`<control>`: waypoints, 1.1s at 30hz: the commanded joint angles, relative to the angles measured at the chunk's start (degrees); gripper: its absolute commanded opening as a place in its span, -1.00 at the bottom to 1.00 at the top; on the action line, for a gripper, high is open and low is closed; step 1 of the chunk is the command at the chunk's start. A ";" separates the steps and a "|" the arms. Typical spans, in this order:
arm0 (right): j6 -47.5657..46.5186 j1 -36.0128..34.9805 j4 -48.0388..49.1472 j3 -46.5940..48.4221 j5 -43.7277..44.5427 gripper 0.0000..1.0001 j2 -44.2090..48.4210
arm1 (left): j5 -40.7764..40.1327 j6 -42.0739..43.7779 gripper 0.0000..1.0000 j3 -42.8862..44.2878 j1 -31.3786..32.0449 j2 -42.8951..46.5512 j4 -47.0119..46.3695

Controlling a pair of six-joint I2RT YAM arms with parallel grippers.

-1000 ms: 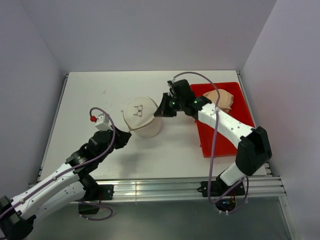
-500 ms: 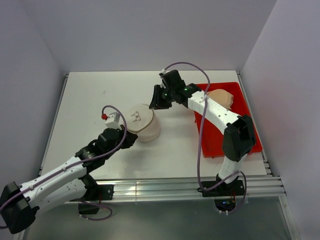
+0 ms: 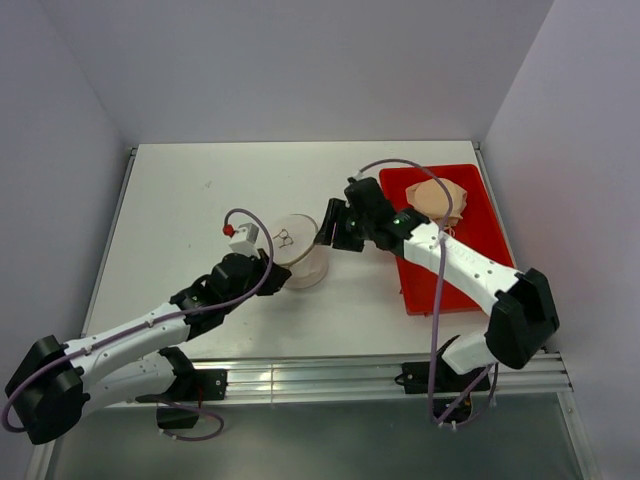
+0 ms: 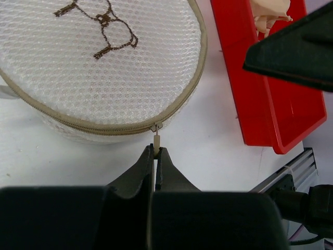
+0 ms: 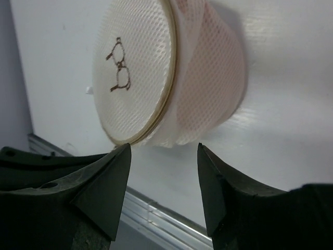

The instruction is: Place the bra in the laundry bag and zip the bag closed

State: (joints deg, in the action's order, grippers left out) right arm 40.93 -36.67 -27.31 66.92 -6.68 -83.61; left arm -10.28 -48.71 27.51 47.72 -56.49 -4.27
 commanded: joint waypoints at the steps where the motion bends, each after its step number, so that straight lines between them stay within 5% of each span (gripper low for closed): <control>1: 10.11 -2.17 6.91 -5.98 1.14 0.22 6.08 | 1.32 1.77 -1.00 2.29 1.05 -1.16 -4.77; 24: 21.83 -7.98 15.80 -14.88 5.71 0.05 6.36 | 0.79 3.27 -0.99 5.28 7.29 -7.49 -8.30; 28: 21.91 -7.98 16.59 -14.36 5.45 -0.52 4.61 | 0.62 3.09 -1.00 4.84 7.38 -7.67 -7.60; 33: 20.51 -6.76 15.18 -13.13 5.89 -0.92 3.28 | -0.78 3.01 -0.99 2.47 7.38 -4.61 -5.31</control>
State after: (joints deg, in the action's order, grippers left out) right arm 62.06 -44.12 -13.17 52.23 -2.20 -79.77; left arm -10.11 -46.57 30.30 54.74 -63.88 -9.13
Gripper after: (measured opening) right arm 0.068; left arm 0.034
